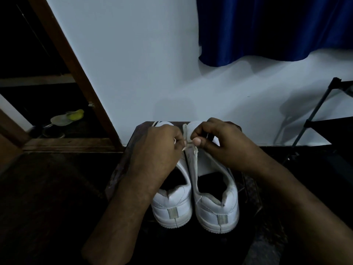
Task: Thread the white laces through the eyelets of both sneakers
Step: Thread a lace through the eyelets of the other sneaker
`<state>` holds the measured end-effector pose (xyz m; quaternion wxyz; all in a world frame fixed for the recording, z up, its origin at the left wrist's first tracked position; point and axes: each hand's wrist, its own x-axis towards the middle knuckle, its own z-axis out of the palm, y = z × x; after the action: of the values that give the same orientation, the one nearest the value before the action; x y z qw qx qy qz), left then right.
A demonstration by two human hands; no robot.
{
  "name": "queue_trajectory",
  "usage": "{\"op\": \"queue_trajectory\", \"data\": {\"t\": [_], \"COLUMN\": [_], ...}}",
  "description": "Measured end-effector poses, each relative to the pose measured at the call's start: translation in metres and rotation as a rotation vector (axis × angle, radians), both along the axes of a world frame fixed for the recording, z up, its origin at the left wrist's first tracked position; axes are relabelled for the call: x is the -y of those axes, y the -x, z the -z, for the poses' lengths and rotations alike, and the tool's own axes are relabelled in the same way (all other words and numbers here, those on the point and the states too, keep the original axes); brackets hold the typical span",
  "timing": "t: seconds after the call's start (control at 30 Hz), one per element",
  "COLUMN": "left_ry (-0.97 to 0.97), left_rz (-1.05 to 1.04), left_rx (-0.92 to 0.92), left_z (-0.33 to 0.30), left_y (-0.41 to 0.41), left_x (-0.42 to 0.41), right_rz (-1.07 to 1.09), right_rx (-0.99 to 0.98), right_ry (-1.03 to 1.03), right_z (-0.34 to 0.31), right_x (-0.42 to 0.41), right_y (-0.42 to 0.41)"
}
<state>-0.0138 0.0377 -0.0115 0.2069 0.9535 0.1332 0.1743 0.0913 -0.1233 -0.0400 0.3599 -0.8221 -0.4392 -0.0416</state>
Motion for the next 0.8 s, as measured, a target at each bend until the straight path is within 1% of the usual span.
{"op": "queue_trajectory", "data": {"t": [0.17, 0.23, 0.3, 0.37, 0.43, 0.47, 0.53, 0.6, 0.67, 0.8], "left_ry": [-0.067, -0.14, -0.209, -0.267, -0.317, -0.309, -0.258, -0.252, -0.268, -0.314], "left_rz": [-0.113, -0.172, -0.184, -0.127, 0.015, 0.096, 0.204, 0.221, 0.199, 0.175], "left_rx": [-0.028, -0.042, -0.071, -0.132, -0.208, -0.227, -0.209, -0.154, -0.129, -0.157], "left_z": [-0.013, -0.017, -0.019, -0.018, -0.016, -0.015, -0.01, -0.004, 0.002, 0.011], "left_y": [0.007, 0.01, 0.012, 0.013, 0.011, 0.01, 0.007, 0.003, -0.001, -0.006], "left_x": [-0.004, -0.005, -0.007, -0.008, -0.007, -0.007, -0.005, -0.005, -0.006, -0.003], "right_rz": [-0.071, -0.027, 0.022, 0.06, 0.086, 0.089, 0.072, 0.08, 0.09, 0.096], "right_rx": [0.005, -0.016, -0.034, 0.009, 0.066, 0.052, -0.04, -0.128, -0.169, -0.207], "right_ry": [-0.012, 0.017, 0.059, 0.114, 0.163, 0.166, 0.117, 0.063, 0.046, 0.102], "right_z": [0.002, 0.002, 0.001, -0.002, -0.003, -0.003, -0.001, 0.003, 0.004, 0.003], "right_x": [-0.004, -0.003, -0.002, -0.003, -0.005, -0.006, -0.007, -0.009, -0.013, -0.017], "right_y": [0.003, 0.002, 0.001, 0.004, 0.007, 0.007, 0.005, 0.002, 0.003, 0.005]}}
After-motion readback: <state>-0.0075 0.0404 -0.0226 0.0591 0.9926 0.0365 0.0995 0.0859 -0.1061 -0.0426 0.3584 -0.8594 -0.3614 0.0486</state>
